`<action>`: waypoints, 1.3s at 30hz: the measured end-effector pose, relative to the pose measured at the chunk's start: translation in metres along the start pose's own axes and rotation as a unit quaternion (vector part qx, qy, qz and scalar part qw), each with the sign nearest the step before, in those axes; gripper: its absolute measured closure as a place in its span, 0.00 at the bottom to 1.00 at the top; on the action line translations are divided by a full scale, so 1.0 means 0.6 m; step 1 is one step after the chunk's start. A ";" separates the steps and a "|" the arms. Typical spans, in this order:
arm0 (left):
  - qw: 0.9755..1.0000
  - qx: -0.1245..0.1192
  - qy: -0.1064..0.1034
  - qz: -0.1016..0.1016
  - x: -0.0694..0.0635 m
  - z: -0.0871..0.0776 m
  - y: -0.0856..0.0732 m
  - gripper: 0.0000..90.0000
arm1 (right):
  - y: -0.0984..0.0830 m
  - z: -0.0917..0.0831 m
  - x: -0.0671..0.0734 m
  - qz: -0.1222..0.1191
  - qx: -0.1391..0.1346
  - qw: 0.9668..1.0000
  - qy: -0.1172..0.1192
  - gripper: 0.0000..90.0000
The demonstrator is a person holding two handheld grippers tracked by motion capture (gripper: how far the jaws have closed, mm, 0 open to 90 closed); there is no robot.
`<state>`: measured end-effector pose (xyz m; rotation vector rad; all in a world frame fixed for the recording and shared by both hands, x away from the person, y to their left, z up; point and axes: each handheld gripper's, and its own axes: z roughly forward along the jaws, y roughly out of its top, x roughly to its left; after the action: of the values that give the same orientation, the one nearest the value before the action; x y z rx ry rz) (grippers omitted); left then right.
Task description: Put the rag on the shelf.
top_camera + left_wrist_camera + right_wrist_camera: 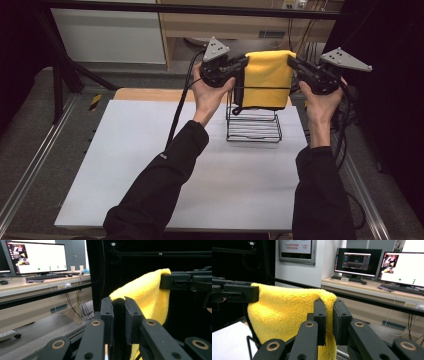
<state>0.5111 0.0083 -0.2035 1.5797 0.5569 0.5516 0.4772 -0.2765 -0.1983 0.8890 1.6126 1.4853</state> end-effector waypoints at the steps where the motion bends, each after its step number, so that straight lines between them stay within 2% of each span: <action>1: 1.000 0.002 -0.001 0.002 -0.001 -0.001 0.000 0.88 | -0.003 -0.002 0.000 0.003 0.001 1.000 0.001 0.92; 3: 1.000 0.004 -0.004 0.004 -0.004 -0.003 -0.002 0.88 | -0.008 -0.006 0.001 0.012 0.002 1.000 0.004 0.92; 5: 1.000 0.007 -0.008 0.005 -0.006 -0.006 -0.004 0.88 | -0.010 -0.010 0.002 0.011 0.006 1.000 0.005 0.92; 9: 1.000 0.008 -0.018 0.000 -0.009 -0.011 -0.005 0.88 | -0.009 -0.017 0.004 0.006 0.011 1.000 0.008 0.91; 19: 0.999 0.028 -0.035 0.008 -0.026 -0.024 -0.008 0.87 | -0.005 -0.038 0.010 -0.007 0.034 0.999 0.011 0.91; 26: 0.997 0.062 -0.045 0.019 -0.043 -0.038 -0.017 0.87 | -0.016 -0.061 0.019 -0.002 0.064 0.998 0.028 0.91; 34: 0.995 0.087 -0.055 0.019 -0.055 -0.044 -0.044 0.85 | -0.040 -0.067 0.023 0.009 0.099 0.994 0.041 0.91; 39: 0.993 0.103 -0.060 0.019 -0.059 -0.048 -0.061 0.84 | -0.057 -0.068 0.019 0.008 0.103 0.993 0.056 0.91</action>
<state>0.4645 0.0102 -0.2388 1.8092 0.5054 0.4354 0.4361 -0.2885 -0.2318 0.9470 1.8709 1.4186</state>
